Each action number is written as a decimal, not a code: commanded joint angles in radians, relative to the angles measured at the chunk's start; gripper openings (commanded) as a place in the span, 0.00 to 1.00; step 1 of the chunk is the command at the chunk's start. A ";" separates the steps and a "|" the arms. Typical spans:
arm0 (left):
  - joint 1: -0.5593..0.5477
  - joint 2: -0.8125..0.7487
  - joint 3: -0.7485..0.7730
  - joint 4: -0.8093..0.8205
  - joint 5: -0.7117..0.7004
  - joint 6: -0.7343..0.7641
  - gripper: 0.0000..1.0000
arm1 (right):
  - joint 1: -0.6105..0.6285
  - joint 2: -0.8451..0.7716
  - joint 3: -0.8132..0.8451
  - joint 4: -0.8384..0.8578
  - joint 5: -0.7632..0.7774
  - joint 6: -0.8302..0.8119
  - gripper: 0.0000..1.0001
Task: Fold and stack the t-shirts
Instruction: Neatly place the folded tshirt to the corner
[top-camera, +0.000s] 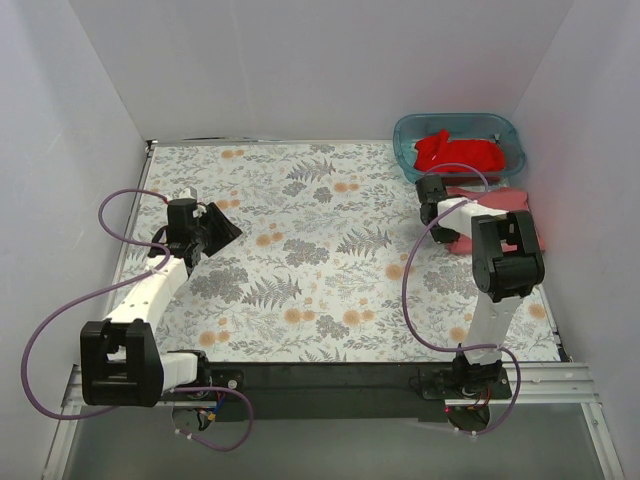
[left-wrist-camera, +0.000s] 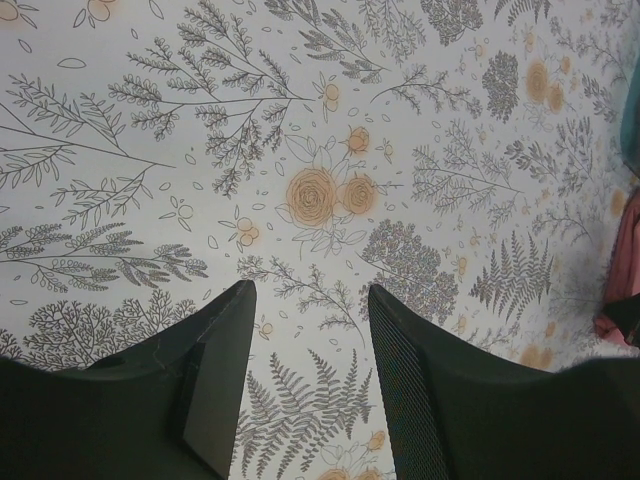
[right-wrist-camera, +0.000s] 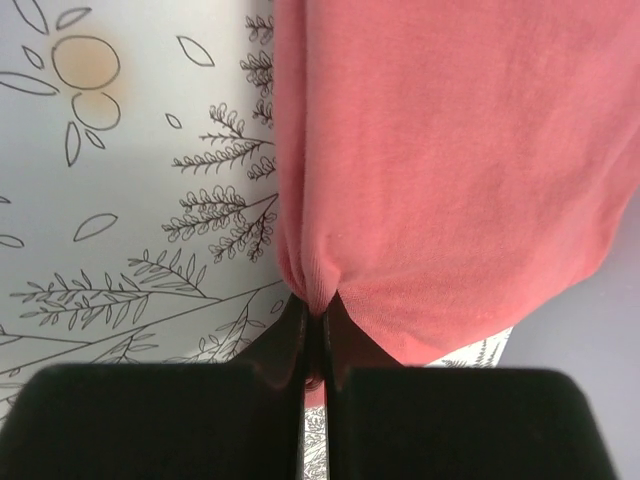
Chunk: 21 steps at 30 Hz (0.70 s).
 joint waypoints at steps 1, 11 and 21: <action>-0.001 0.006 -0.009 0.009 -0.001 0.012 0.47 | 0.016 0.034 0.026 0.066 0.004 -0.038 0.01; -0.001 0.009 -0.008 0.010 0.004 0.012 0.47 | 0.022 0.045 -0.012 0.069 0.122 -0.044 0.06; -0.001 -0.004 -0.005 0.009 0.014 0.012 0.47 | 0.035 -0.153 0.033 -0.038 -0.058 0.110 0.49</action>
